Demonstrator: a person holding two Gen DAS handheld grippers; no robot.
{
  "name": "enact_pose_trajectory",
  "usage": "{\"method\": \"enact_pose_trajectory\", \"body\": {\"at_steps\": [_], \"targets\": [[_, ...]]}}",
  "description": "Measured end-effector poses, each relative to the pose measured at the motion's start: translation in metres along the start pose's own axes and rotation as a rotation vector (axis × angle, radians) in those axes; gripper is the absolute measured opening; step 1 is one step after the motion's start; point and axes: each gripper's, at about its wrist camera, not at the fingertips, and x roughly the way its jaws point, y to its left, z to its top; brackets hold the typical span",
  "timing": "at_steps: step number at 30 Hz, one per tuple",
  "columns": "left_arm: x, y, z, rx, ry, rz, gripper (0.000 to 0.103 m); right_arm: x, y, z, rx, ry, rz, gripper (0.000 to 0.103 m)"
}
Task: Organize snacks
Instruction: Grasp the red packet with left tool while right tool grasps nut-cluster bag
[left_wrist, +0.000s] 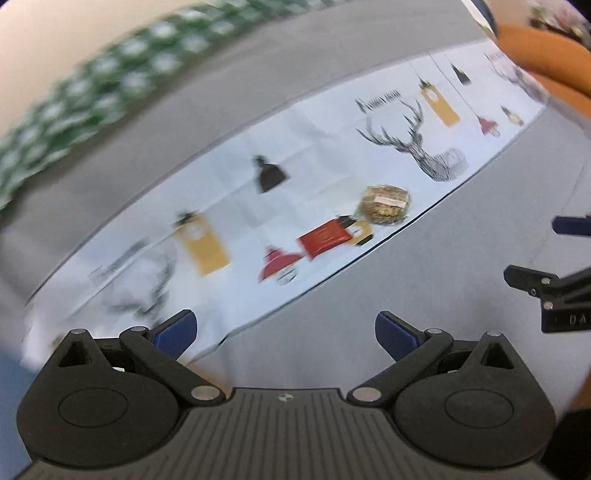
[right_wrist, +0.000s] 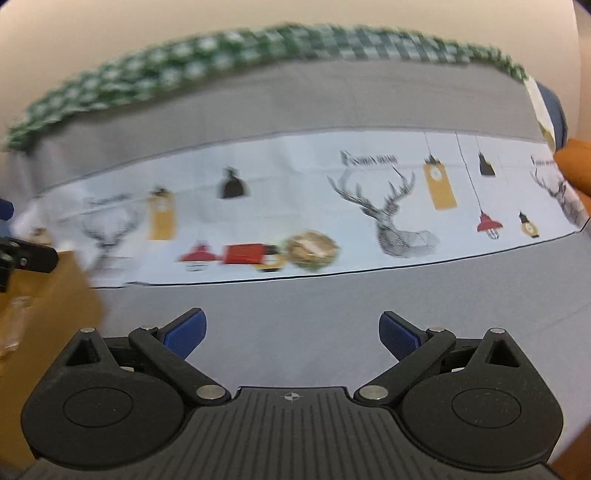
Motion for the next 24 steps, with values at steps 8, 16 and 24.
{"method": "enact_pose_trajectory", "body": {"at_steps": [8, 16, 24], "targets": [[0.194, -0.009, 0.052, 0.159, 0.09, -0.116, 0.103, 0.18, -0.043, 0.017, -0.122, 0.094, 0.014, 0.099], [0.281, -0.029, 0.078, 0.299, 0.114, -0.142, 0.103, 0.287, -0.043, 0.036, -0.173, 0.134, 0.076, 0.1], [0.3, -0.005, 0.088, 0.186, 0.155, -0.295, 0.099, 0.324, -0.045, 0.053, -0.202, 0.087, 0.138, 0.102]]}}
